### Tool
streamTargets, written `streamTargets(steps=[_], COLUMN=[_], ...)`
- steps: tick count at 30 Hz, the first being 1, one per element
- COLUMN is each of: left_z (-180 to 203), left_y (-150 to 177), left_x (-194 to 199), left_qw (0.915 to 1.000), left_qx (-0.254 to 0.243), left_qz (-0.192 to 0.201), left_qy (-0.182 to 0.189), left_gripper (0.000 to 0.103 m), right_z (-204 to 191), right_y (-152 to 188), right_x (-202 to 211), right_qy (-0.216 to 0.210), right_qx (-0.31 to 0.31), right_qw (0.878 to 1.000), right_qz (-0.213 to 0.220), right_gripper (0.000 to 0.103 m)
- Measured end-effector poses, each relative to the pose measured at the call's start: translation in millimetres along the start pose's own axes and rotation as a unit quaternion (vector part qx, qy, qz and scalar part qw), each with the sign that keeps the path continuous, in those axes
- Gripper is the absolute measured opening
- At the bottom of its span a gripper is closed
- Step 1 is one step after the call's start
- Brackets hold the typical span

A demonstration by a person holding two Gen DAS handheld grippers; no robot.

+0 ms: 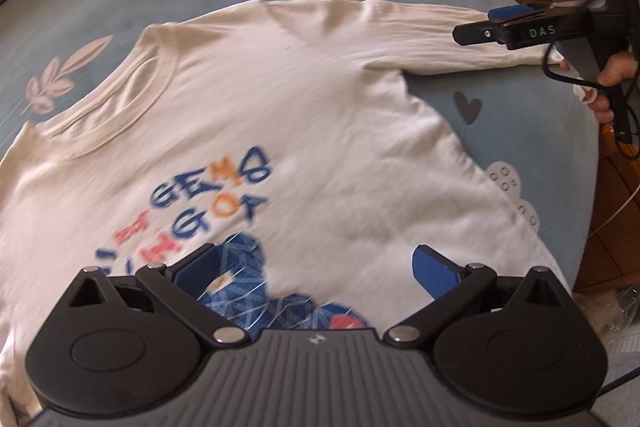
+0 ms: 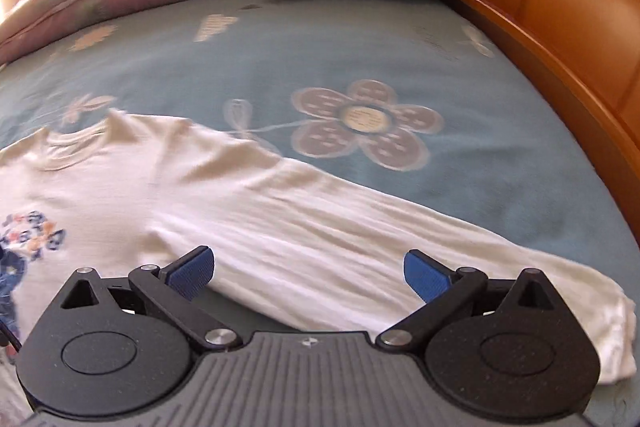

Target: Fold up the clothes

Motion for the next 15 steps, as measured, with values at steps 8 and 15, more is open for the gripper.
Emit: streamTargets(steps=[8, 15], left_z=[-50, -58], left_y=[81, 95], left_x=[11, 32], left_qw=[0.997, 0.9947], left_qx=[0.07, 0.088], left_qz=[-0.008, 0.033], left_qy=[-0.033, -0.043], left_gripper=[0.102, 0.102], right_z=[-171, -195], right_y=[5, 2], right_x=[-39, -59], right_qy=[-0.119, -0.101], right_qx=[0.142, 0.143], right_qw=[0.982, 0.983], right_qz=[-0.028, -0.048], right_gripper=[0.103, 0.103])
Point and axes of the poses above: each gripper's, at about its wrist camera, not at the fingertips, and x roughly against the way its jaws point, z to its right, y to its underside, the point moved 10 cm from there along -x, roughly the way its jaws point, and after that the axes turned 2 degrees about -z, right-handed, at the moved point
